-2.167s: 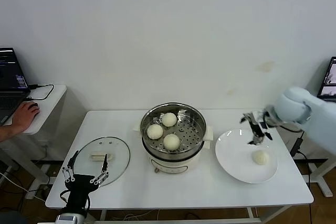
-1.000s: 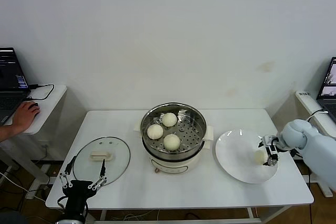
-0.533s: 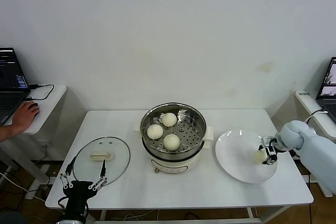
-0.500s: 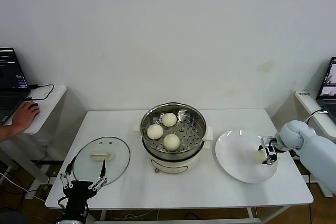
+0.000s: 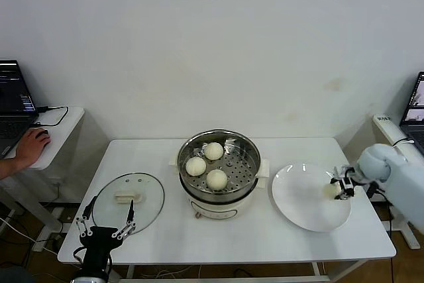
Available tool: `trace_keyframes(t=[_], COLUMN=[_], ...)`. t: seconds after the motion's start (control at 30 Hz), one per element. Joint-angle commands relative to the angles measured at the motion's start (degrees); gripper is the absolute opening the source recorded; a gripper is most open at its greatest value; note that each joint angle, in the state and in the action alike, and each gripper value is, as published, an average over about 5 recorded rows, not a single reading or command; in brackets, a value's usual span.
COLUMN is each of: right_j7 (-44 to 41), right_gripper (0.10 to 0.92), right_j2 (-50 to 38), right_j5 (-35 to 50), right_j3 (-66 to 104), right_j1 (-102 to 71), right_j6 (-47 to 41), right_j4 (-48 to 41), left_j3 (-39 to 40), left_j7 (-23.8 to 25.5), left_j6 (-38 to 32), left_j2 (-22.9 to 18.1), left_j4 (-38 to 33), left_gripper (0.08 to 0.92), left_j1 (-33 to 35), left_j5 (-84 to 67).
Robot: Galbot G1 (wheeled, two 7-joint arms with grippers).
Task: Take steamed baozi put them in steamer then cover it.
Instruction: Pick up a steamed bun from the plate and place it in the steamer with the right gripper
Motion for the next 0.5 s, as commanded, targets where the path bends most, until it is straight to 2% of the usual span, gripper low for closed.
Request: trace_keyframes(t=[0.03,0.3,0.5], right_j7=[-0.7,2.7,6.9], right_gripper=[0.548,0.555,0.563], right_j2=[-5.2,-0.2,8.7], right_j5=[12.6,30.0,39.5], right_j3=[-13.2,-31.9,-37.5], right_j1=[18.4,44.1,49.8], right_j6=[-5.7,-13.4,-18.6], right_j4=[10.4,19.3,20.6], left_j3=[0.3,0.6,0.8], left_j7=[0.1,0.1,0.0], left_j6=[0.0,0.0,-0.1], left_j2=[0.1,0.1,0.0], left_j4=[-0.1,-0.5,-0.2], left_gripper=[0.823,0.823,0.823], left_j1=[-0.1,-0.3,-0.5], left_j5=[0.1,0.0,-0.1])
